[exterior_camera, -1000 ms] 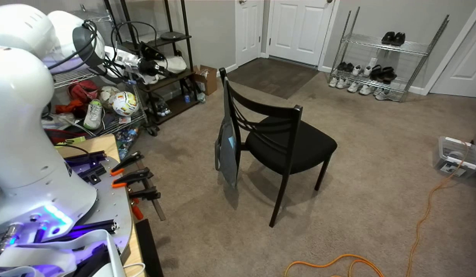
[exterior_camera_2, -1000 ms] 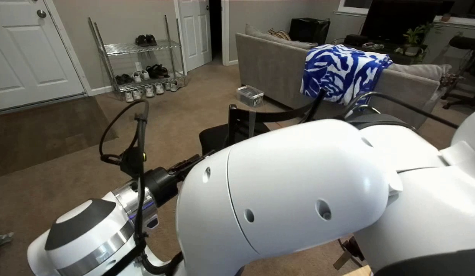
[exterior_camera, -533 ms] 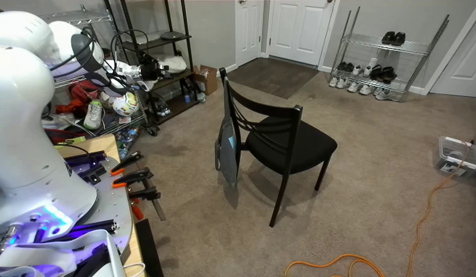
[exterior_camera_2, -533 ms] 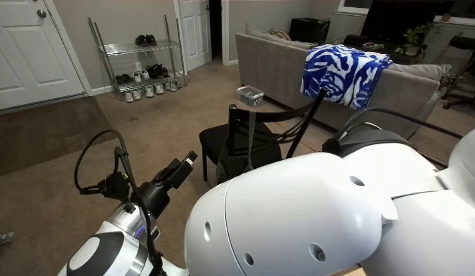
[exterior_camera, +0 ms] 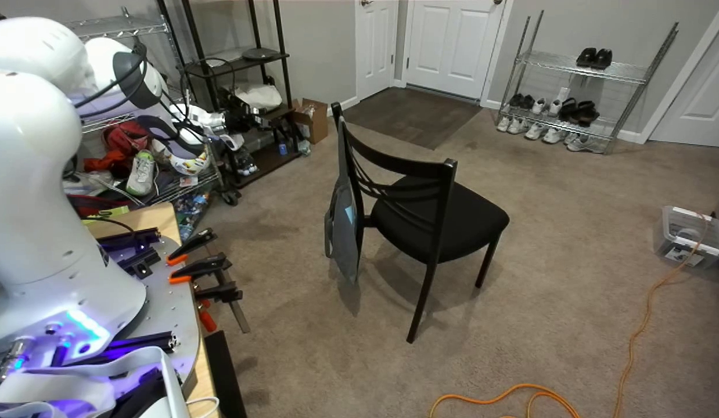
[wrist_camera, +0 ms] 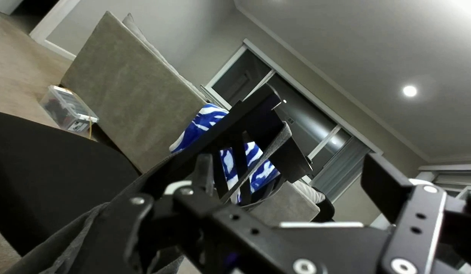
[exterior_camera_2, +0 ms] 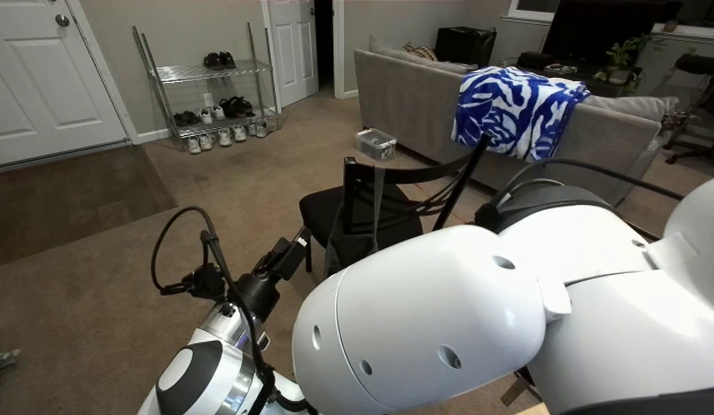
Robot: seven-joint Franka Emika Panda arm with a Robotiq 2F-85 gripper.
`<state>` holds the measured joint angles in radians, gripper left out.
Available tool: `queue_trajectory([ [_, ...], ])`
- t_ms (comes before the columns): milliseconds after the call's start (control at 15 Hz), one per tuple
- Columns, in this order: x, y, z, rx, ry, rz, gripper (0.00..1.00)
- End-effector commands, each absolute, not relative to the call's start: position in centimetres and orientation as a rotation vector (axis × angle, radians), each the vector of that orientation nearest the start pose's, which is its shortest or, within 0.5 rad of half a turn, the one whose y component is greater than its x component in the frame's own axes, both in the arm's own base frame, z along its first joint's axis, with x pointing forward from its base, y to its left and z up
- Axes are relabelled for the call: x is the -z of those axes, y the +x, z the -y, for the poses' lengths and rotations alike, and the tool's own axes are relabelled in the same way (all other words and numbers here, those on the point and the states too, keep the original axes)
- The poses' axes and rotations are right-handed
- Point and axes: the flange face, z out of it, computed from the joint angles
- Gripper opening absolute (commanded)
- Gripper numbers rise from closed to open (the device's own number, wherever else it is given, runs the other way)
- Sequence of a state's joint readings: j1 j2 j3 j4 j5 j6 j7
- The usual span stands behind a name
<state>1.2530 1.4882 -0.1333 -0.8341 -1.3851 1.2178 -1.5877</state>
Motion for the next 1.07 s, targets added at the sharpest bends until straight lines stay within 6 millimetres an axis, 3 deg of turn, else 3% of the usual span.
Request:
queue_trajectory([
  [0, -3.8, 38.7, -55.3, 1.261, 0.035, -1.439, 1.0],
  [400, -2.0, 40.1, -49.4, 1.316, 0.133, -1.475, 1.0],
  [733, -1.0, 40.9, -43.2, 1.324, 0.227, -1.513, 1.0],
  [800, 0.2, 41.5, -45.4, 1.34, 0.19, -1.463, 1.0],
  [1000, 0.0, 41.9, -43.5, 1.351, 0.205, -1.471, 1.0],
])
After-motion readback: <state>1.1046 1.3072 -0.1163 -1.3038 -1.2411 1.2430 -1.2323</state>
